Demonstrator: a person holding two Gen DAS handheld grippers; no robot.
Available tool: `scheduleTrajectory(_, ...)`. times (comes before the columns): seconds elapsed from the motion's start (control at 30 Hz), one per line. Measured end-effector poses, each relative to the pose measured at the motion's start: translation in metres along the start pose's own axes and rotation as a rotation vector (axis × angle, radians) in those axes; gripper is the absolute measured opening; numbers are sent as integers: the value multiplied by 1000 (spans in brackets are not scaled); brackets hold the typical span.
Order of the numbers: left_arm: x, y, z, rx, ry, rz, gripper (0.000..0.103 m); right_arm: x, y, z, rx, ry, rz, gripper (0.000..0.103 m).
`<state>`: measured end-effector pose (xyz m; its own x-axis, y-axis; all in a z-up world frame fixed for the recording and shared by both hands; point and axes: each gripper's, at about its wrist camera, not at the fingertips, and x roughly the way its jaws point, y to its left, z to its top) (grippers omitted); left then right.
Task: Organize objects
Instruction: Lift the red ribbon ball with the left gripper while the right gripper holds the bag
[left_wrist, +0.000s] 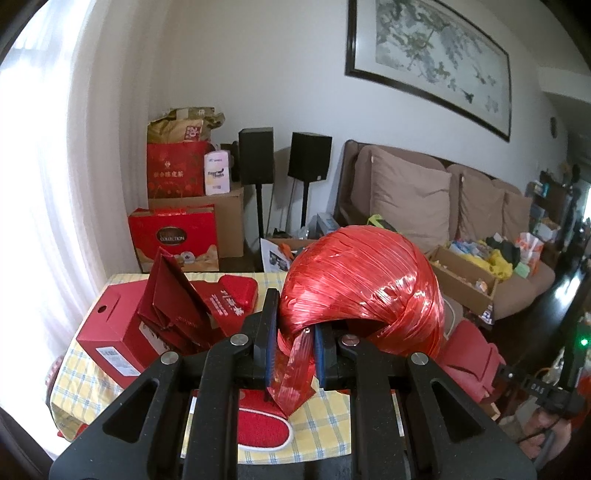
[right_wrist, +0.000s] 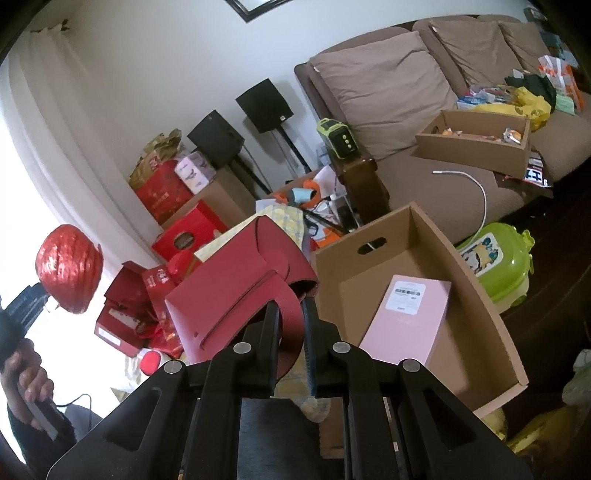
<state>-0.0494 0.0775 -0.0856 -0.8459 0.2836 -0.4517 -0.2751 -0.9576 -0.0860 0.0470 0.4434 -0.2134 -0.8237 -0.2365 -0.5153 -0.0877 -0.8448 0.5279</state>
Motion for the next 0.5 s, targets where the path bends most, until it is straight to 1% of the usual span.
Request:
scheduleTrajectory(0.13, -4, -4, 2, 13, -24, -10, 15, -1, -4, 2, 2, 7, -12, 10)
scheduleTrajectory(0.5, -2, -17, 3, 38, -16, -40, 15, -12, -13, 7, 22, -15, -27, 10)
